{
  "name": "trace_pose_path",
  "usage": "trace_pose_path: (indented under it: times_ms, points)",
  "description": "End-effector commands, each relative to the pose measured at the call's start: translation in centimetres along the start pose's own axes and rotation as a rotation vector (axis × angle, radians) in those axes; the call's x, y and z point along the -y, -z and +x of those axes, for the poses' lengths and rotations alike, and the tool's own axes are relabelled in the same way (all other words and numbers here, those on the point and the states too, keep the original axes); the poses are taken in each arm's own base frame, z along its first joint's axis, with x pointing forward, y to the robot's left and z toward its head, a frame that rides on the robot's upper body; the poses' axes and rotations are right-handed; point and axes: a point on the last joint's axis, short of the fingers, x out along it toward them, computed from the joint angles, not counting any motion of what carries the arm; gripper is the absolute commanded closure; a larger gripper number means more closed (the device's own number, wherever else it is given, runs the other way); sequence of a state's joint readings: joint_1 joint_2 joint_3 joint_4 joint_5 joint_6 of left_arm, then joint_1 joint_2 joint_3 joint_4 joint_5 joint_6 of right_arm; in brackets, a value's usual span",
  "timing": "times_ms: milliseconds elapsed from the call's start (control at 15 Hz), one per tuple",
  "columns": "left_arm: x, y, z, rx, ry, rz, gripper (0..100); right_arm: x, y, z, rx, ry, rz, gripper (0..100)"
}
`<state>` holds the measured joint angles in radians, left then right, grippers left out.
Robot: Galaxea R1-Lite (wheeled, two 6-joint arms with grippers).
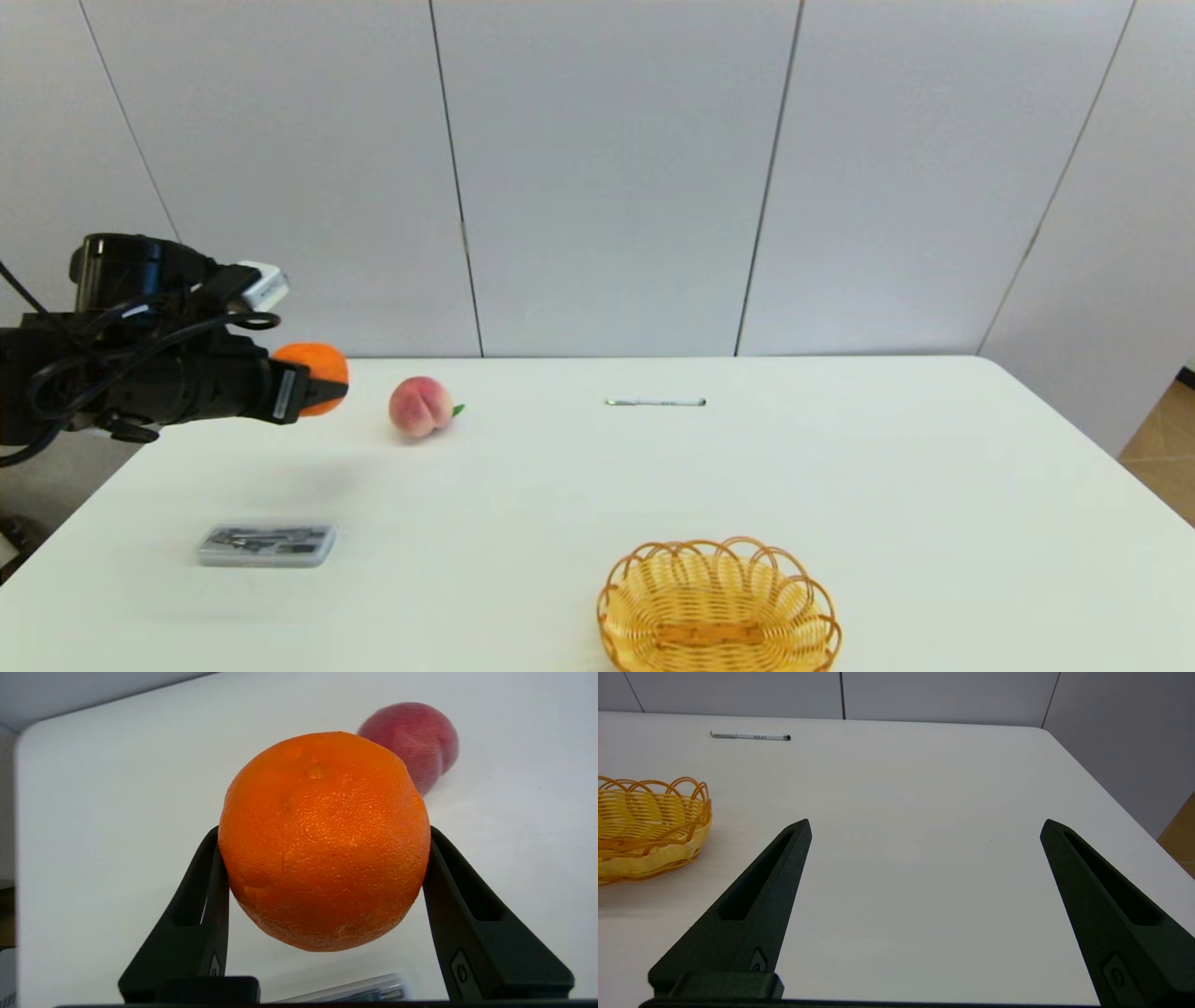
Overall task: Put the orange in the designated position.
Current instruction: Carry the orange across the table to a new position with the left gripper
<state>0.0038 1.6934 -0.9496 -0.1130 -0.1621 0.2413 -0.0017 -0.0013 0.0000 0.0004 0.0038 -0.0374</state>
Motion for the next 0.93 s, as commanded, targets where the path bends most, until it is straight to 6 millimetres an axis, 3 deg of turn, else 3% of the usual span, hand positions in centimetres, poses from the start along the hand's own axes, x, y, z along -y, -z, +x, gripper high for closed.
trace_pose_path:
  times_ms: [67,333,667,933]
  points:
    - [2.1,0.5,2.3,-0.053,0.072,0.005,100,0.0,0.0,0.0,-0.001,-0.001,-0.001,0]
    - [3.7,0.6,3.9,-0.068,0.119,0.033,100,0.0,0.0,0.0,-0.001,-0.001,-0.001,0]
    - [5.1,1.0,4.5,-0.096,0.156,0.034,100,0.0,0.0,0.0,-0.001,-0.001,-0.001,0]
    - [5.4,1.6,5.1,-0.125,0.162,0.033,100,0.0,0.0,0.0,-0.001,-0.001,-0.001,0]
